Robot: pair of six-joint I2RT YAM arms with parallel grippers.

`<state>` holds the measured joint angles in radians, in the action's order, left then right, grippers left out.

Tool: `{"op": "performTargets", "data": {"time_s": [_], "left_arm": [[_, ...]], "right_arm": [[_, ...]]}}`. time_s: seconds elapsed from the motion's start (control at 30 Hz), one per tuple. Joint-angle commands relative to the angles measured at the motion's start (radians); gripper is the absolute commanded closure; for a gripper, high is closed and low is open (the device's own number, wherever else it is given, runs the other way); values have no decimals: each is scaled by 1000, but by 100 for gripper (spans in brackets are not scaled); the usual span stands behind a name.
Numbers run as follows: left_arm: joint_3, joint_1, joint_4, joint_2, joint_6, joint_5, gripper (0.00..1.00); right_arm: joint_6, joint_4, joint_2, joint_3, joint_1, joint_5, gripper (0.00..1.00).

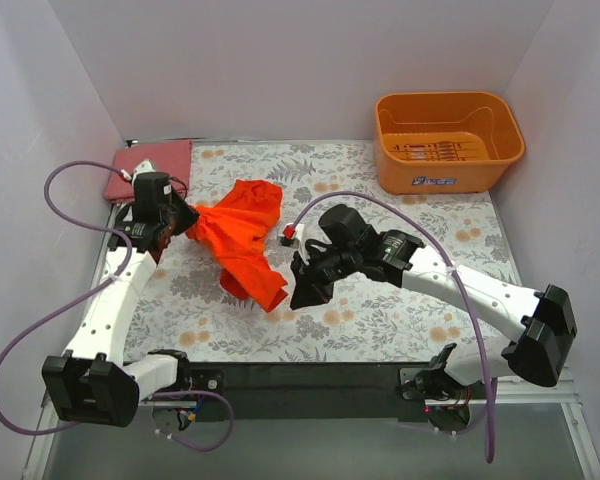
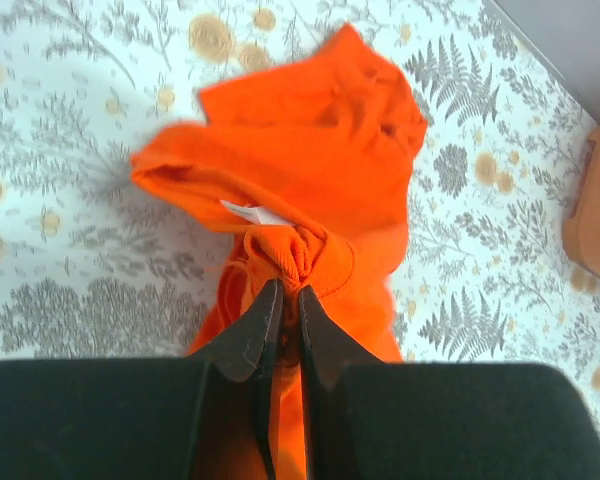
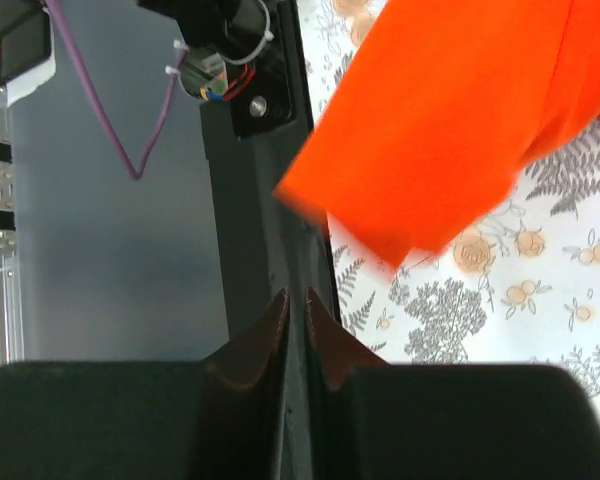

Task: Fold and stack the t-shirts
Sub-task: Flatten the tshirt out

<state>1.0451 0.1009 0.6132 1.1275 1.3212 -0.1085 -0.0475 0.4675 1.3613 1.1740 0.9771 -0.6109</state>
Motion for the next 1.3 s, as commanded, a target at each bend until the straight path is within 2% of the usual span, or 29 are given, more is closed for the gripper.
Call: {"op": "performTargets", "data": {"time_s": [0.0,0.03,0.13,0.27,0.33,0.4,0.43,0.57,0.6,0.7,0.8,0.83,0.97,1.13,1.27], "left_arm": [[67,-6,7,138,-92,16,98],[99,-1,-3,179,-100,26,91],[174,48,-45,342,-122,12,84],[272,181,-96,489,-163,-36,73],[296,198,-133,532,-171,-39,68],[318,226,-156,564,-189,-54,55],[329,238,-173,568,-212,-57,52],[316,302,-214,517,-220,-37,41],[259,306,-233,465,-196,-48,33],[143,296,-257,367,-123,-117,21],[-21,242,-268,223,-58,-134,20],[-105,226,-268,188,-39,-122,20],[-274,131,-276,11,-2,-35,20],[-393,23,-286,-26,3,55,21],[-419,-16,-326,29,-13,104,22]], "right_arm": [[-73,125,10,-43,-43,162,77],[-92,122,9,-48,-57,216,61],[-120,125,-5,-51,-66,437,42],[-98,122,13,-54,-67,451,40],[-94,119,21,-77,-67,451,40],[-95,91,21,-103,-67,450,40],[-97,80,16,-126,-67,450,40],[-97,43,12,-149,-67,462,40],[-94,34,10,-149,-67,467,40],[-92,7,16,-155,-67,461,40],[-89,-41,18,-178,-67,400,40],[-89,-56,18,-188,-67,387,41],[-98,-136,41,-215,-67,343,41],[-110,-205,85,-217,-67,275,41],[-120,-230,90,-238,-67,246,41]]}}
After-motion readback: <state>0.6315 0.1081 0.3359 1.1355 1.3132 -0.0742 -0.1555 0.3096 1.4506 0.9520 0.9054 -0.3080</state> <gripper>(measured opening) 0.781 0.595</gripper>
